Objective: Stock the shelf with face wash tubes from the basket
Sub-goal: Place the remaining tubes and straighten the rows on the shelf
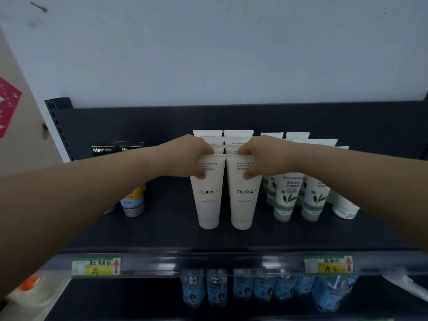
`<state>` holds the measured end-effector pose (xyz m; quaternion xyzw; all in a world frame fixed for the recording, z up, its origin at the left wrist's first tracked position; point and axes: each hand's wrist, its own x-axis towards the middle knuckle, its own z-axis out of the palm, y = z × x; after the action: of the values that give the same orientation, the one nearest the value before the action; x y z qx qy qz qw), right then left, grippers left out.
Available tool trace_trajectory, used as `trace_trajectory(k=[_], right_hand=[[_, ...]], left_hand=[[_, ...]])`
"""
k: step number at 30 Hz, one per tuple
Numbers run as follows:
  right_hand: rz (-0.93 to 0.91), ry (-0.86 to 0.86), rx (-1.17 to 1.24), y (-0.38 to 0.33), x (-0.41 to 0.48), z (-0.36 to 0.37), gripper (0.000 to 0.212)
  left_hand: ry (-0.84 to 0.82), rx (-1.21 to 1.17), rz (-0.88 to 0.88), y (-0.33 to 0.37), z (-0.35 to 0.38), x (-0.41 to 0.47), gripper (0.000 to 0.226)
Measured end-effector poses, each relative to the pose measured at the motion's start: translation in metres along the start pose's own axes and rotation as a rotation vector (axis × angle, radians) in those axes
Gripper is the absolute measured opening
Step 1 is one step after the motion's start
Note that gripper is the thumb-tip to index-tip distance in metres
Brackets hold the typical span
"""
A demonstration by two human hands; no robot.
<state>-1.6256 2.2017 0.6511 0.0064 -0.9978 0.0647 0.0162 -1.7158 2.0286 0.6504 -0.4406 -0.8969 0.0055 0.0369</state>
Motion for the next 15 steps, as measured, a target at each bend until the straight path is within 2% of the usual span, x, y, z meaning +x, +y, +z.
trace_trajectory(k=[3,15], right_hand=[[0.01,-0.004,0.007,0.0011,0.0008,-0.0002,0.034],[-0.015,-0.004,0.008,0.0041,0.0063,0.0018,0.027]], left_hand=[[0.007,-0.01,-0.006,-0.0004,0.0001,0.0006,0.042],[0.005,-0.005,-0.015,0.0012,0.0012,0.0008,0.044]])
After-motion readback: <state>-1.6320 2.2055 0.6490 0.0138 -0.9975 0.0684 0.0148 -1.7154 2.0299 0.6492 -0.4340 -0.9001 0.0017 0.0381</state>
